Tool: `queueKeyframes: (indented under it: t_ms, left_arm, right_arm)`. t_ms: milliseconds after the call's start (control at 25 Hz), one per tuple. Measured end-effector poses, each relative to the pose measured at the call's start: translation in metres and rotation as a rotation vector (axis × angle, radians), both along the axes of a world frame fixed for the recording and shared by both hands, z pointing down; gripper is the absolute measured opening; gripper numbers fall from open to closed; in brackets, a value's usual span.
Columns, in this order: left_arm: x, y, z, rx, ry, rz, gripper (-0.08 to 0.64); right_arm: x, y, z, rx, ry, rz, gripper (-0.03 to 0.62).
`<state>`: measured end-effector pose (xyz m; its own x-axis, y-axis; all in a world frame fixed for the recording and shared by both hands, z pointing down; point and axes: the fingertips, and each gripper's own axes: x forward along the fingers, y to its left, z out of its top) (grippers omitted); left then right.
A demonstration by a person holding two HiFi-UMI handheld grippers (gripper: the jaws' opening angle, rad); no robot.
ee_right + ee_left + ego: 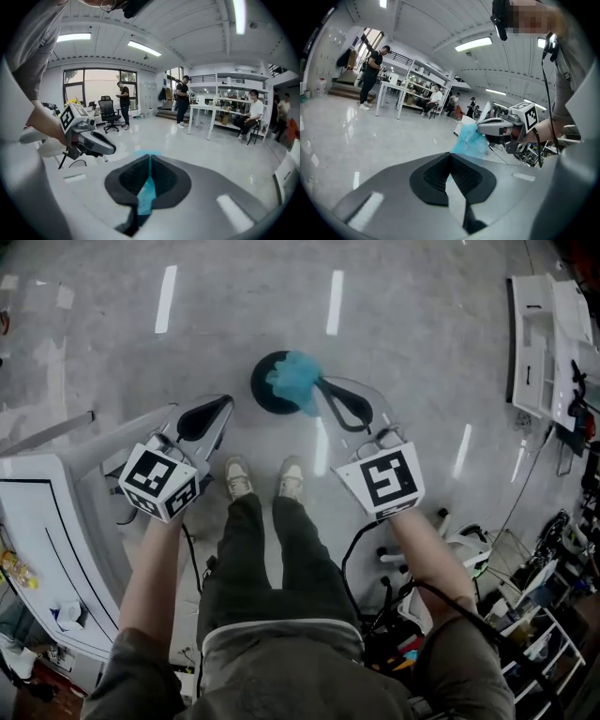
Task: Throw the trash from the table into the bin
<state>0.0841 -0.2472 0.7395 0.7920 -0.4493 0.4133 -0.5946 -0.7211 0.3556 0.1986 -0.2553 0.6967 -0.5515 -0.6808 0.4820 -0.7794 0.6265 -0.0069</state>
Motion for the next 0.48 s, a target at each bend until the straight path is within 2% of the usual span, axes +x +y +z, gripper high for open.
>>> queueKeyframes:
  t_ms: [160,360,480]
  left_arm:
    - [0.008,0.003,0.076,-0.053,-0.009,0.011,-0.003]
    - [0.02,0.009,0.169,-0.113,-0.015,0.048,-0.002]
    - [0.021,0.014,0.217,-0.154,-0.019,0.043,-0.002]
  right_arm:
    - [-0.001,0.001,0.083,-0.064,0.025,-0.005,0.003]
    - [0.002,0.004,0.194,-0.227,-0.062,0.075,0.003]
    - [0.001,0.012,0.251,-0.265,-0.02,0.071,0.003]
